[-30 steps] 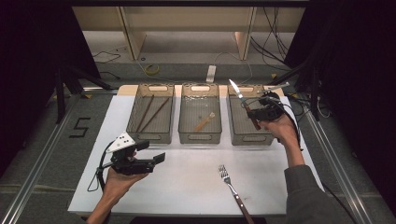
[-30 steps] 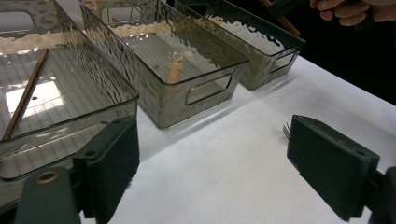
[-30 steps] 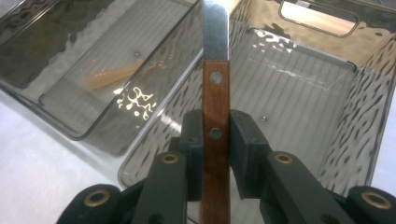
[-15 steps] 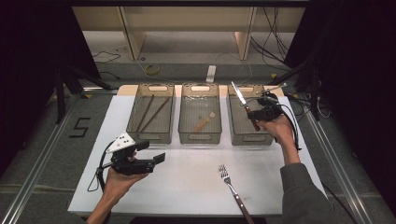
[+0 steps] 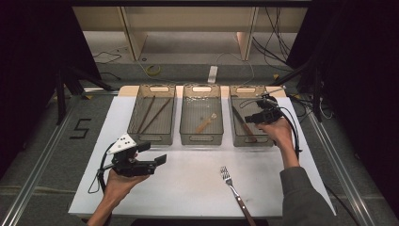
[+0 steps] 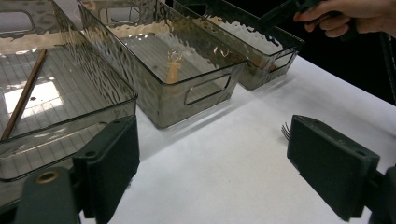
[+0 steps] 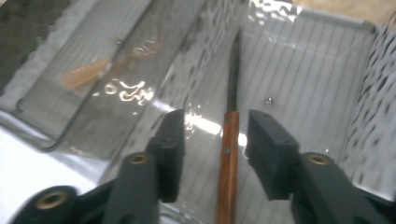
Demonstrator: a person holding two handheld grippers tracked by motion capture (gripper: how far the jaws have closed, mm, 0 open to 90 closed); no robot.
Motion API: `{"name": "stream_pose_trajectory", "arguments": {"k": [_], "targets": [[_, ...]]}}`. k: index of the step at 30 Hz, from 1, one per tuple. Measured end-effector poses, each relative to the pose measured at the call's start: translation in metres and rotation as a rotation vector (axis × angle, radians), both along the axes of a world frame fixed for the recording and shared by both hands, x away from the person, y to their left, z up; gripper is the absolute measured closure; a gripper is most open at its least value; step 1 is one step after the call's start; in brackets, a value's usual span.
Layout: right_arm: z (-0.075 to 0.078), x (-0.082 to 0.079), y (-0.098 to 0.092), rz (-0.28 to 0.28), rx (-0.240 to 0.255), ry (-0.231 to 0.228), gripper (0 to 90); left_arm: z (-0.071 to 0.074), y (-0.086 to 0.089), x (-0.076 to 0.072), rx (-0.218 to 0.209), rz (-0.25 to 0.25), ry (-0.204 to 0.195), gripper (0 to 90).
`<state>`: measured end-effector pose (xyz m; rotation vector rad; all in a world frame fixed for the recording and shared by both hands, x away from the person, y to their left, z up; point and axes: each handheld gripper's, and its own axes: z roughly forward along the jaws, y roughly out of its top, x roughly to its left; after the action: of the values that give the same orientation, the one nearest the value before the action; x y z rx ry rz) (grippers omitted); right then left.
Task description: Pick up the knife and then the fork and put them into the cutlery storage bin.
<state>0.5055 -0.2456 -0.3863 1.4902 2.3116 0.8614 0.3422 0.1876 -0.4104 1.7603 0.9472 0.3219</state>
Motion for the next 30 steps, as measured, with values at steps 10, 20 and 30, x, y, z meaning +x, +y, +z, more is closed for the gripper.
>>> {"name": "stream_pose_trajectory", "arguments": {"k": [10, 20, 30], "targets": [[0.013, -0.070, 0.014, 0.176, -0.039, -0.066, 40.9, -0.001, -0.001, 0.000, 0.005, 0.002, -0.004, 16.4], [0.002, -0.111, 0.021, 0.250, -0.048, -0.047, 34.6, -0.001, -0.001, 0.000, 0.009, 0.003, -0.007, 16.4], [-0.015, -0.142, 0.028, 0.331, -0.064, 0.027, 31.9, 0.000, -0.001, -0.001, 0.008, 0.005, -0.008, 16.4]]}}
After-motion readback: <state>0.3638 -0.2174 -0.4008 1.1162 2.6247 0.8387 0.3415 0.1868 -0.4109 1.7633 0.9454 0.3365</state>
